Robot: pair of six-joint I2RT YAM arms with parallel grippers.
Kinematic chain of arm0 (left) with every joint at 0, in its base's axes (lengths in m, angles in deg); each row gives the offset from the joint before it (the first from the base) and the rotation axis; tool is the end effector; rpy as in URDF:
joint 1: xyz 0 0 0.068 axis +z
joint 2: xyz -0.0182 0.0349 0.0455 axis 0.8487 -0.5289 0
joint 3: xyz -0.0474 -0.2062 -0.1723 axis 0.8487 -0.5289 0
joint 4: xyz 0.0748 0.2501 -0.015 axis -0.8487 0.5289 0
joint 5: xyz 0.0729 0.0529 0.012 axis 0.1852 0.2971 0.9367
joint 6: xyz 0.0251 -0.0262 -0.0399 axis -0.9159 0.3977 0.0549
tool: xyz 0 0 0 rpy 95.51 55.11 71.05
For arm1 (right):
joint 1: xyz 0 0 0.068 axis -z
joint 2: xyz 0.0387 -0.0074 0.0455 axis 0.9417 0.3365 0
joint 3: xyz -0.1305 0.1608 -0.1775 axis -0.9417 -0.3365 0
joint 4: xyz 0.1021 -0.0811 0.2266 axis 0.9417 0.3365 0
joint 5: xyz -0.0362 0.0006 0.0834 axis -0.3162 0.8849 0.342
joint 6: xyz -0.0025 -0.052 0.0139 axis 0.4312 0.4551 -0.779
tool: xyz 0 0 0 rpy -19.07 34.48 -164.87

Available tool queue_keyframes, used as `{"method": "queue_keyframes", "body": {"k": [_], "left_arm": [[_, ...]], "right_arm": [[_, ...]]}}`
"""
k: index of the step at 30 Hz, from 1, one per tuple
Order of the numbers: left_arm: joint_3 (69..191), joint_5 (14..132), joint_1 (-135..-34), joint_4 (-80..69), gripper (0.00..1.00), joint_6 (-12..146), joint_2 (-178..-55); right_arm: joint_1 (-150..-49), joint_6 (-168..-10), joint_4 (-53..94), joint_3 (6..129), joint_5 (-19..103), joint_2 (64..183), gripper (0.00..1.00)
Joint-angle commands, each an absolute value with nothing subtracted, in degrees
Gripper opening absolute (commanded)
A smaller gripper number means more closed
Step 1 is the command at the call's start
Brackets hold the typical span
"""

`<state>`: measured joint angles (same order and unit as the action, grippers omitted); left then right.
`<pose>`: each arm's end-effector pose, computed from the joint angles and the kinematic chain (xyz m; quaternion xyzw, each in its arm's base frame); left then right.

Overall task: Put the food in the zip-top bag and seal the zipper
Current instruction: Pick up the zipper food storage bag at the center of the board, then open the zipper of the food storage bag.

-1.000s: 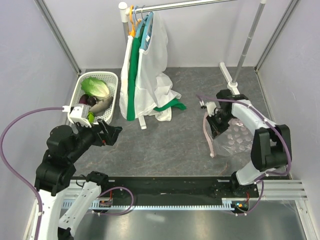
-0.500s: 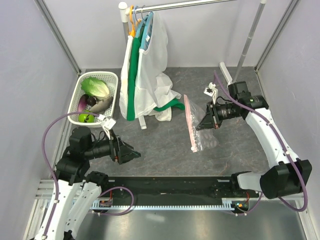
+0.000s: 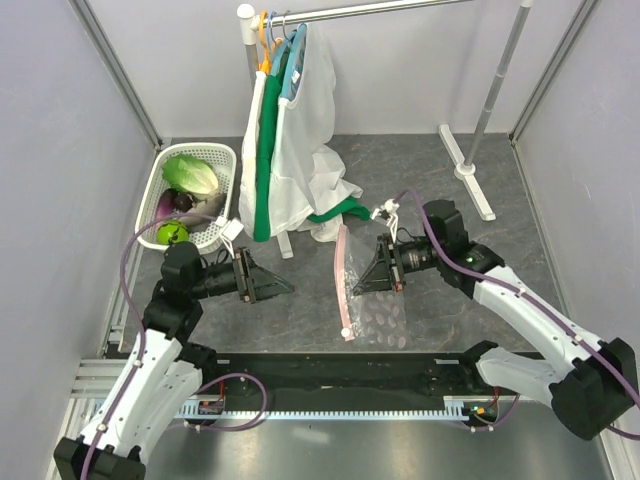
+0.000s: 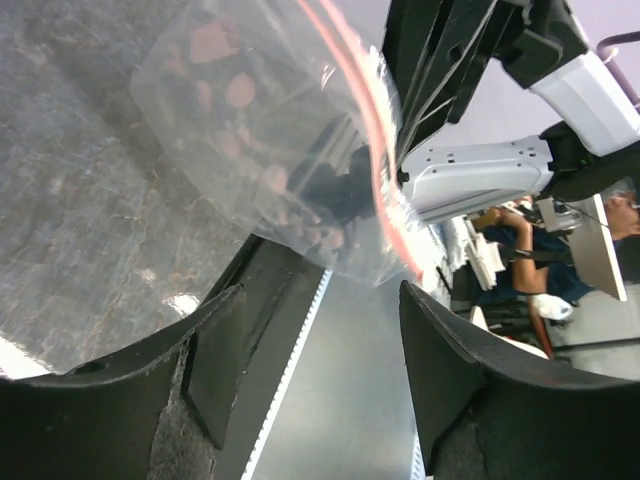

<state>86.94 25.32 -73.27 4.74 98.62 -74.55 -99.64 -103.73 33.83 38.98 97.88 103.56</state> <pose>0.1288 -0.0655 0.2789 0.1127 0.7416 -0.5887 0.3013 0.1799 0.1378 0.2997 -0.3208 0.7084 0.5966 0.1984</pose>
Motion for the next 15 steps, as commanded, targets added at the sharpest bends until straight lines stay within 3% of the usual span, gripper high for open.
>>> {"method": "queue_keyframes", "body": {"k": [1,15], "left_arm": [[83.15,26.83,-75.99,-7.87,0.68,105.47,-76.06],[74.17,34.13,-83.47,-32.3,0.56,117.6,-82.92]], "right_arm": [[-102.06,-105.94,24.38,37.42,95.35,105.01,0.0],[-109.1,-97.42,31.32,43.74,94.56,112.74,0.0]]}}
